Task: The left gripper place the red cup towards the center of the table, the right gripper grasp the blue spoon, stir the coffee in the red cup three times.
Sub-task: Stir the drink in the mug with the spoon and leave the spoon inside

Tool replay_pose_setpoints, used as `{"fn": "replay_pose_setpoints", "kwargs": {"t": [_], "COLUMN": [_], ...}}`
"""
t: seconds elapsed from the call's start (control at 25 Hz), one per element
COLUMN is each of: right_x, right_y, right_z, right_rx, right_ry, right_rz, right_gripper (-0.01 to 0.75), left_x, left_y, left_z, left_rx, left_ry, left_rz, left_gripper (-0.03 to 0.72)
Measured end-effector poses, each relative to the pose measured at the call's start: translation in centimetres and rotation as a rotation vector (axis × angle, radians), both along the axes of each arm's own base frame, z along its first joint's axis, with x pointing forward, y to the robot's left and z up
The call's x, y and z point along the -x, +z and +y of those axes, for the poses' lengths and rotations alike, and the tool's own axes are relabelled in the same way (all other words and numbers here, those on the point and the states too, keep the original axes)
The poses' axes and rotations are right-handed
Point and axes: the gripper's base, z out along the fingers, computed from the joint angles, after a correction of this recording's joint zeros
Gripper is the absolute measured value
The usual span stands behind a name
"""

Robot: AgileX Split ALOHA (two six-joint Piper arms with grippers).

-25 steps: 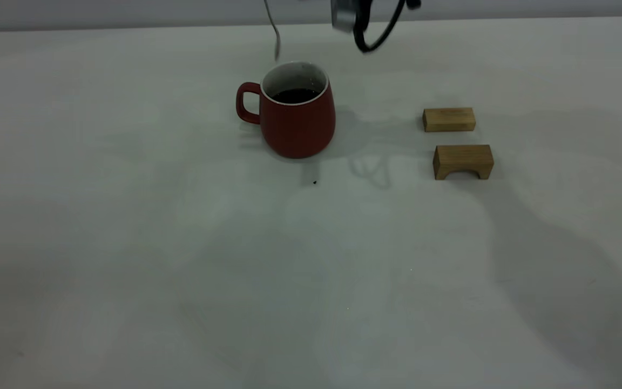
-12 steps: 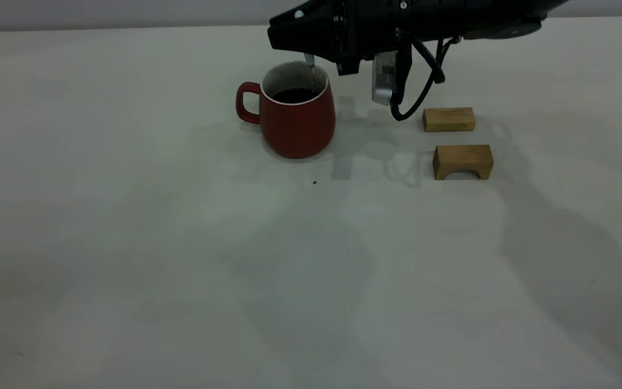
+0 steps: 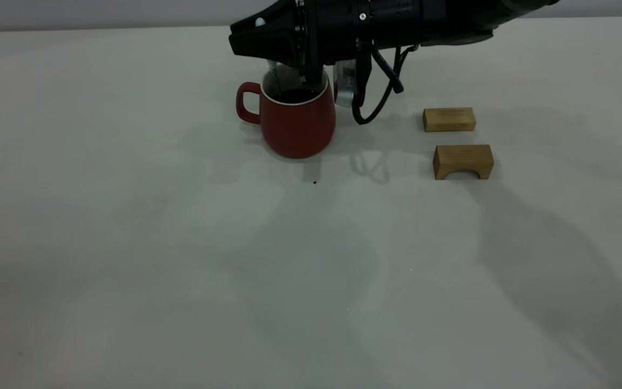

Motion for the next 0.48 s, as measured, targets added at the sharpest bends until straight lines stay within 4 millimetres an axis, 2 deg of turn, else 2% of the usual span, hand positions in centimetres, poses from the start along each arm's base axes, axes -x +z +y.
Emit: {"fn": "replay_pose_setpoints", "kwargs": {"t": [0.24,0.48], "right_x": [-1.4,-0.4], "right_y": [-0.1,-0.6], "right_z": [-3.0,-2.9], "right_rx": [0.022,0.040], "right_ry": [-0.041,-0.032], "right_rz": [-0.060,-0.030], "right_gripper": [0.122,0.122], "left_x": [0.0,0.0], "left_y": [0.0,0.0], "left_z": [0.0,0.0], "left_rx": [0.000,0.000], "left_ry": [0.000,0.000], "left_rz": [0.000,0.000], "left_gripper": [0.449,0.449]}}
